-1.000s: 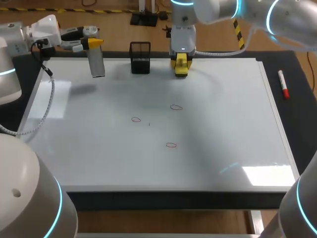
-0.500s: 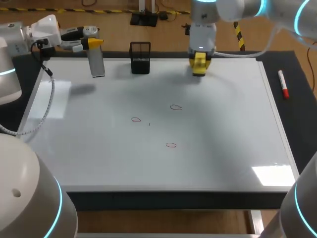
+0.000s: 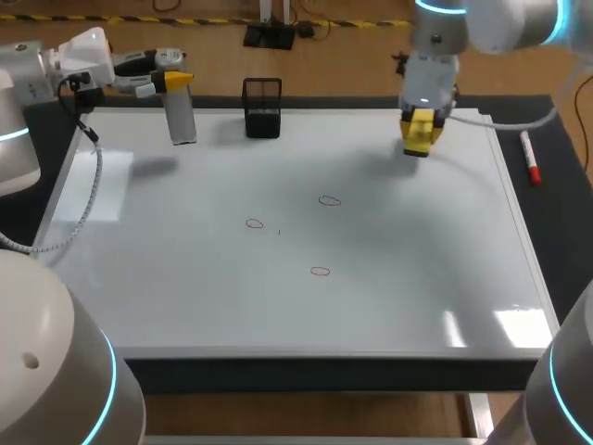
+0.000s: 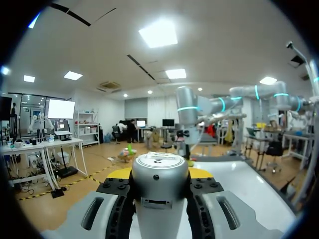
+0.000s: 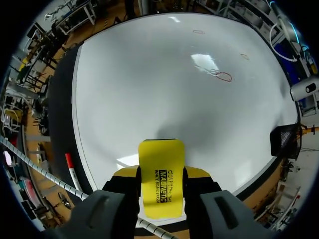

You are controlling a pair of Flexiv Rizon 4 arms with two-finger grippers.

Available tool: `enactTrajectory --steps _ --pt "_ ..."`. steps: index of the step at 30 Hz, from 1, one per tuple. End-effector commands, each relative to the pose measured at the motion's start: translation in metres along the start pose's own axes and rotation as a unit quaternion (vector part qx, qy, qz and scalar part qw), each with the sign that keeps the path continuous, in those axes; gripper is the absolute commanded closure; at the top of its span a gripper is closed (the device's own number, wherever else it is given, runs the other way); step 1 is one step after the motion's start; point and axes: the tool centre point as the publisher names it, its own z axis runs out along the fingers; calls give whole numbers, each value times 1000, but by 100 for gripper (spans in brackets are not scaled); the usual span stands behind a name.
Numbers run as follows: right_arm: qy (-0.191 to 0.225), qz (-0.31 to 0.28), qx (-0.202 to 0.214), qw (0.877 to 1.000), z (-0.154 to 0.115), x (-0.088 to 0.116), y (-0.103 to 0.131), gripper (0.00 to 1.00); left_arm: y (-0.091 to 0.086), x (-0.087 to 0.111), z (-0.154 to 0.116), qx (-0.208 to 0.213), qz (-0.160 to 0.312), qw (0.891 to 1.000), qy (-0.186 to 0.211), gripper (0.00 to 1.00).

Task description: Pick up the inspection probe, press it on each red-marked spot on the whiteboard one by one, put down the probe, pick up the eraser, and wipe off all the red marks.

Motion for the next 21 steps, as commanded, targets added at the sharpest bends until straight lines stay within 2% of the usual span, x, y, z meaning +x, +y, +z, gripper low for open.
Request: enactTrajectory --steps 1,10,21 --pt "-19 5 43 999 -3 40 10 100 -1 0 0 0 0 1000 0 100" --pt "-26 30 33 999 2 70 24 100 -1 0 0 0 0 1000 0 100" --pt "-27 29 33 999 2 71 26 100 -1 0 0 0 0 1000 0 100"
